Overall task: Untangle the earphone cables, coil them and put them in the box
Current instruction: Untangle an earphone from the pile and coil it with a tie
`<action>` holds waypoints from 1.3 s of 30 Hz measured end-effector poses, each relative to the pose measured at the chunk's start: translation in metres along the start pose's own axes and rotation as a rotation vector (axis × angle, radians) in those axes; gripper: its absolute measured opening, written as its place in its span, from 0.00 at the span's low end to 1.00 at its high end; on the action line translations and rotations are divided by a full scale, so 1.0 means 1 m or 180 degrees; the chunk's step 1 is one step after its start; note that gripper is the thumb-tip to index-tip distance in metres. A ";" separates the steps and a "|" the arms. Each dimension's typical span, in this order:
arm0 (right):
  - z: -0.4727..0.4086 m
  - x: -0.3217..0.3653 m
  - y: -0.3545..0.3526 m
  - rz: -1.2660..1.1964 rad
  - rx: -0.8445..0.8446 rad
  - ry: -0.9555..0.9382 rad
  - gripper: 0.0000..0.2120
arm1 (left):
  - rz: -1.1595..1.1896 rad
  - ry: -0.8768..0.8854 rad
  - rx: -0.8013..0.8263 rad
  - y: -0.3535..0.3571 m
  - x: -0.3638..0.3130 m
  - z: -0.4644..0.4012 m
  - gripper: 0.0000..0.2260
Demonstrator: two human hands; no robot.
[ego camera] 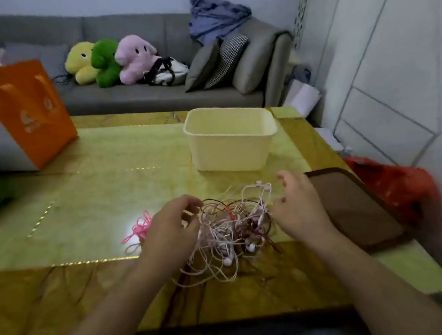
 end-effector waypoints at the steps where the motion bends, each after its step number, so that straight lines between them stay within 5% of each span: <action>1: 0.007 0.006 -0.008 0.0021 -0.0198 -0.0155 0.25 | 0.0088 -0.0040 0.0008 -0.003 -0.002 0.002 0.12; 4: 0.038 0.037 -0.006 0.0052 -0.0092 -0.0840 0.16 | -0.0001 -0.0080 0.0226 -0.004 -0.011 0.019 0.09; 8: 0.061 0.059 0.025 0.0255 0.0599 -0.1238 0.22 | -0.0468 -0.0116 0.0790 0.012 -0.006 0.035 0.16; 11: 0.067 0.067 0.044 0.0497 0.0806 -0.1319 0.17 | -0.0559 -0.0083 0.0487 0.012 -0.005 0.033 0.09; 14: 0.054 0.069 0.041 0.0427 0.0637 -0.1364 0.04 | -0.0073 -0.0078 0.0137 0.001 -0.004 0.021 0.08; 21: 0.019 0.060 -0.020 -0.1582 0.0325 -0.0534 0.09 | 0.1831 -0.0636 0.0080 -0.018 -0.010 0.001 0.08; 23: 0.014 0.068 -0.028 -0.1688 0.0444 -0.0578 0.04 | 0.2253 -0.0743 0.0144 -0.021 -0.021 -0.002 0.08; 27: 0.023 0.099 -0.015 -0.1434 0.1133 -0.1151 0.11 | 0.2330 -0.0440 0.0302 -0.023 -0.055 -0.008 0.05; 33: 0.003 0.107 -0.029 -0.1378 0.0545 -0.1044 0.03 | 0.2344 -0.0367 -0.0151 -0.047 -0.071 -0.016 0.07; 39: -0.010 0.115 -0.079 -0.2319 0.0137 -0.0927 0.05 | 0.2638 -0.0481 0.0136 -0.054 -0.077 -0.018 0.07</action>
Point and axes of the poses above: each hand's wrist, its own z-axis away from the middle knuckle, its own y-axis out of the palm, x = y × z, the point moved 8 cm from there along -z, towards the middle knuckle, and after that the axes turned 4 degrees about -x, right-handed, at the moved point
